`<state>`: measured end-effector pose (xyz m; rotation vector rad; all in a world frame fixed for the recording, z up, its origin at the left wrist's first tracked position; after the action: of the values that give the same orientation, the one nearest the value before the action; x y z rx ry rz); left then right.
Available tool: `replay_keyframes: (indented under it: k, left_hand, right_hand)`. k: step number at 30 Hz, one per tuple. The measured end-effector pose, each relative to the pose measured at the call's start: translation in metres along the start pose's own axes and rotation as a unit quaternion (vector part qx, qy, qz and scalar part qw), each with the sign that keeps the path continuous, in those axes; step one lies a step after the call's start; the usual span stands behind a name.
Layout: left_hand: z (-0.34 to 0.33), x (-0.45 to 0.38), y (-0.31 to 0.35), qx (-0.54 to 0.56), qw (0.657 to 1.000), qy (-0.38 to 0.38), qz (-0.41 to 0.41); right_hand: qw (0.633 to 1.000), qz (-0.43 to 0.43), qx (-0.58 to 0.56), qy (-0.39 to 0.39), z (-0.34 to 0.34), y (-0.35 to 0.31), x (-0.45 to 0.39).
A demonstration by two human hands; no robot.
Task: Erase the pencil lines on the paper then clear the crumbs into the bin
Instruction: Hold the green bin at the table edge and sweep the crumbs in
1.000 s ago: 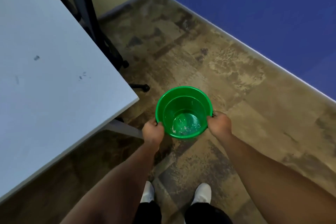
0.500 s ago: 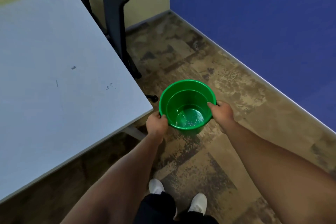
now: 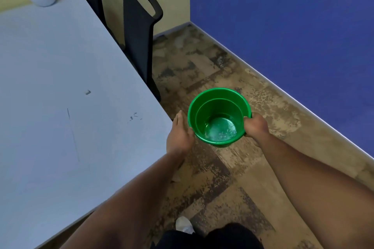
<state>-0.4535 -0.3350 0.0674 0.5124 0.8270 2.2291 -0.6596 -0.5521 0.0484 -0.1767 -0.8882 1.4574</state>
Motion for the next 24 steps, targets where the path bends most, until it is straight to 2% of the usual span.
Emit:
replay_keyframes:
  k: [3, 10, 15, 21, 24]
  left_hand:
    - [0.011, -0.012, -0.018, -0.025, 0.999, 0.009, -0.022]
    - [0.034, -0.04, -0.082, -0.075, 0.996, 0.048, 0.031]
    - [0.047, -0.064, -0.112, -0.136, 0.988, 0.064, 0.043]
    - [0.057, -0.084, -0.153, -0.152, 0.979, 0.077, 0.11]
    - [0.069, -0.086, -0.176, -0.153, 0.97, 0.11, 0.155]
  right_hand:
    - [0.999, 0.007, 0.037, 0.024, -0.006, -0.02, -0.006]
    - [0.996, 0.027, 0.053, 0.064, -0.042, -0.052, -0.033]
    - [0.997, 0.035, 0.044, 0.043, -0.083, -0.074, -0.063]
    - [0.998, 0.038, 0.045, -0.005, -0.13, -0.092, -0.093]
    - [0.998, 0.039, 0.047, -0.021, -0.153, -0.096, -0.101]
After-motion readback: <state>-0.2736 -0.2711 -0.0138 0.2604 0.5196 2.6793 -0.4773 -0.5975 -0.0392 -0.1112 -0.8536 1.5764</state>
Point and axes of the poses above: each hand's wrist, its own x-axis away from the middle knuckle, its own z-axis out of the back of the hand, y = z × x, the point moved 9 cm from there along -x, towards the middle knuckle, and after that the axes turned 3 degrees about -z, right-handed, at the moved point
